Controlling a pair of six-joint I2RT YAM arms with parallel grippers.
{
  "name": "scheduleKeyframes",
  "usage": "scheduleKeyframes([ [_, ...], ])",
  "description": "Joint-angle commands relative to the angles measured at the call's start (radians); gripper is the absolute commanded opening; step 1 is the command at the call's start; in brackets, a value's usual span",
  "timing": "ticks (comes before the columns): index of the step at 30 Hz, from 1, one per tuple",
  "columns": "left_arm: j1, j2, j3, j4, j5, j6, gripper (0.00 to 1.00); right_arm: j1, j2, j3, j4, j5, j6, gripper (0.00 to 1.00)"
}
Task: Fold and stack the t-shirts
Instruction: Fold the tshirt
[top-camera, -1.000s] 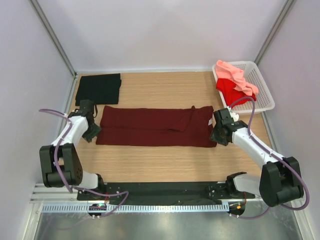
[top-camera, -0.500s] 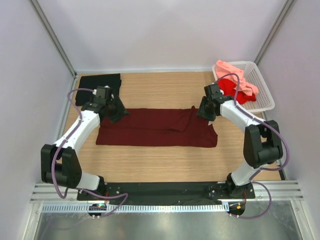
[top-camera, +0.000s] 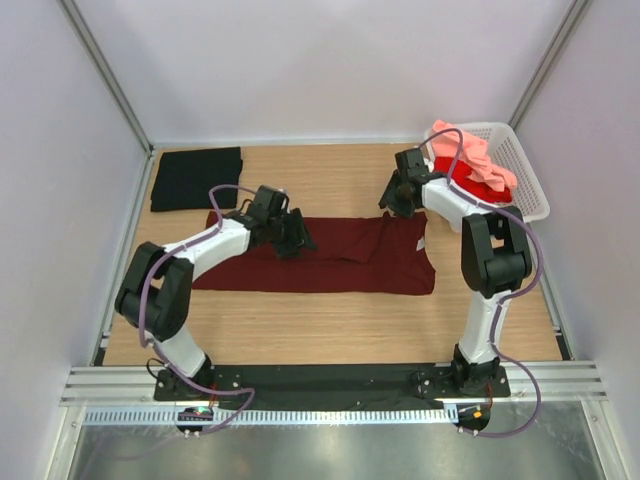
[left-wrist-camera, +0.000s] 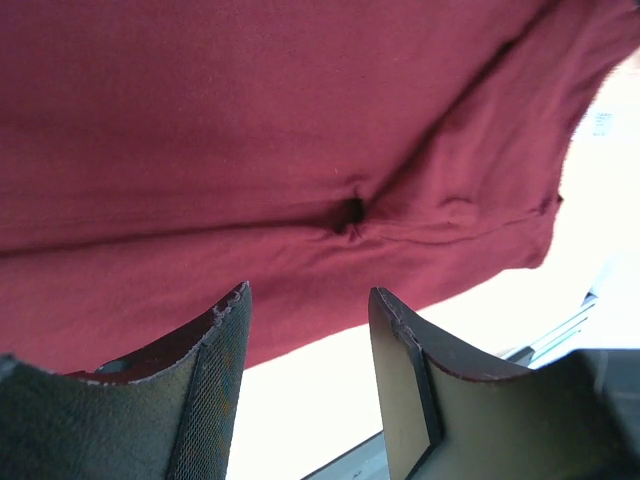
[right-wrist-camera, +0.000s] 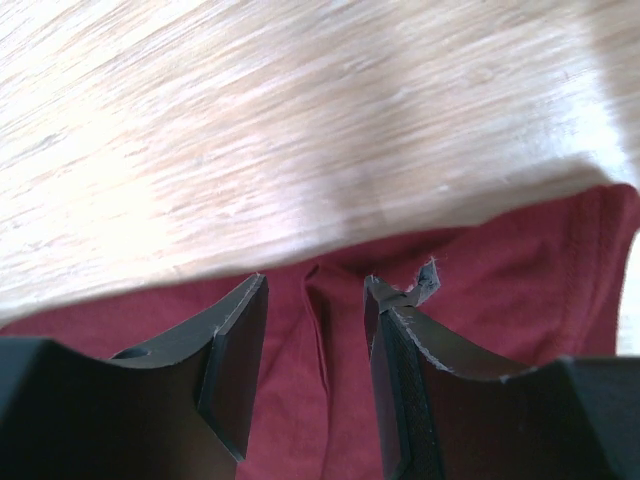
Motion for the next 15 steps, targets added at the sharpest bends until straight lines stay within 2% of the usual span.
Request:
scheduleKeyframes([
  [1, -0.028, 0.039, 0.068, 0.066, 0.032, -0.018, 0.52, -0.002, 0.021, 0.067, 0.039, 0.018, 0.015, 0.5],
  [10, -0.117, 0.147, 0.152, 0.065, 0.015, -0.032, 0.52, -0.001, 0.059, 0.108, -0.007, 0.018, 0.026, 0.45],
  [15, -0.186, 0.162, 0.18, 0.045, -0.048, 0.046, 0.51, -0.001, 0.067, 0.113, -0.028, 0.015, -0.005, 0.43],
])
